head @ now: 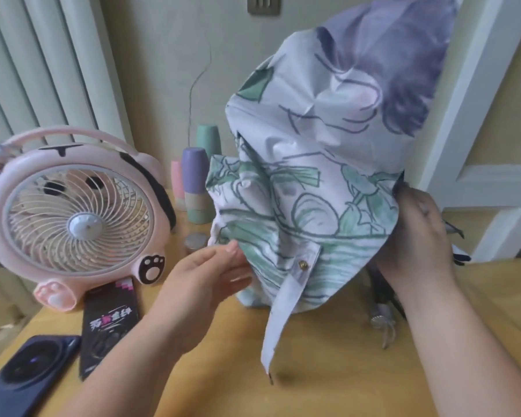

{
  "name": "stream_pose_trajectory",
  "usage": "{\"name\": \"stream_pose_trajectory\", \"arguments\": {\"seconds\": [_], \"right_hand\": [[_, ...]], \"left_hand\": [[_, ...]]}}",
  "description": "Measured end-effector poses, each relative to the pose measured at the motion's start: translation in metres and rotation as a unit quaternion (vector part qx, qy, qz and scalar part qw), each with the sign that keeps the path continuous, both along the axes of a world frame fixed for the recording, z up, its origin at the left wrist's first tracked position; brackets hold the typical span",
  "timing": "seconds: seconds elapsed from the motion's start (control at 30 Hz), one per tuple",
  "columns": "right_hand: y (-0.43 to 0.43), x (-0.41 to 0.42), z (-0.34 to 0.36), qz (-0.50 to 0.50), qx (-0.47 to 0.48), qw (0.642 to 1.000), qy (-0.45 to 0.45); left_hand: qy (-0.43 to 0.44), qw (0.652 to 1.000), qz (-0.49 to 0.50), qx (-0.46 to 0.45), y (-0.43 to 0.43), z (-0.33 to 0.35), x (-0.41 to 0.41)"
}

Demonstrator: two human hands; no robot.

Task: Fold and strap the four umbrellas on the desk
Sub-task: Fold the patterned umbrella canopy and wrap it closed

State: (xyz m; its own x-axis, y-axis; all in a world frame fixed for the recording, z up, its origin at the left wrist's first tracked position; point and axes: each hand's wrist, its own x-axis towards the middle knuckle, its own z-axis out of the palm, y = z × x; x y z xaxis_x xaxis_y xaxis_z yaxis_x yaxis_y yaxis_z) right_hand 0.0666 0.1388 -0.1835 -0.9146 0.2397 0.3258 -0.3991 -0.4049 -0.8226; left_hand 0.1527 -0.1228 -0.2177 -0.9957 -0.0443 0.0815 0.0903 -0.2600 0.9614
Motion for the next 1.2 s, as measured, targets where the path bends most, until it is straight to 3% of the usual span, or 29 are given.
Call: {"name": "stream_pose_trajectory", "arguments": {"seconds": [0.1, 0.2, 0.27, 0.33, 0.43, 0.6, 0.8, 0.93, 1.1, 1.13, 1.2], "right_hand": [[0.002, -0.001, 0.001, -0.043, 0.064, 0.997, 0.026], [0.0, -0.008, -0.016, 0.002, 0.059, 0.998, -0.014], [-0.004, -0.013, -0.029, 0.061, 0.083, 0.992, -0.071], [-0.012, -0.019, -0.046, 0.111, 0.113, 0.977, -0.146], [-0.028, -0.021, -0.068, 0.077, 0.188, 0.955, -0.215], [-0.031, -0.017, -0.072, -0.033, 0.319, 0.931, -0.175], [-0.023, -0.009, -0.072, 0.008, 0.527, 0.844, -0.104], [-0.019, 0.0, -0.068, 0.042, 0.642, 0.761, -0.076], [-0.017, 0.012, -0.069, 0.149, 0.626, 0.763, -0.053], [-0.016, 0.013, -0.07, 0.157, 0.618, 0.768, -0.059], [-0.017, 0.014, -0.07, 0.158, 0.601, 0.78, -0.072]], "left_hand": [[0.016, 0.986, -0.156, 0.049, 0.011, 0.005, 0.009], [-0.042, 0.983, -0.176, 0.022, 0.02, 0.001, 0.021], [-0.132, 0.978, -0.154, -0.055, 0.013, 0.002, 0.023], [-0.21, 0.95, -0.151, -0.174, 0.001, 0.007, 0.027], [-0.259, 0.918, -0.095, -0.286, -0.019, 0.012, 0.026], [-0.165, 0.938, 0.106, -0.285, -0.033, 0.012, 0.018], [-0.095, 0.972, 0.049, -0.211, -0.031, -0.015, 0.014], [-0.077, 0.97, 0.093, -0.21, -0.029, -0.025, 0.008], [-0.02, 0.884, 0.228, -0.407, -0.03, -0.013, 0.009], [0.003, 0.881, 0.241, -0.406, -0.028, -0.007, 0.01], [0.039, 0.934, 0.223, -0.276, -0.028, 0.0, 0.006]]}}
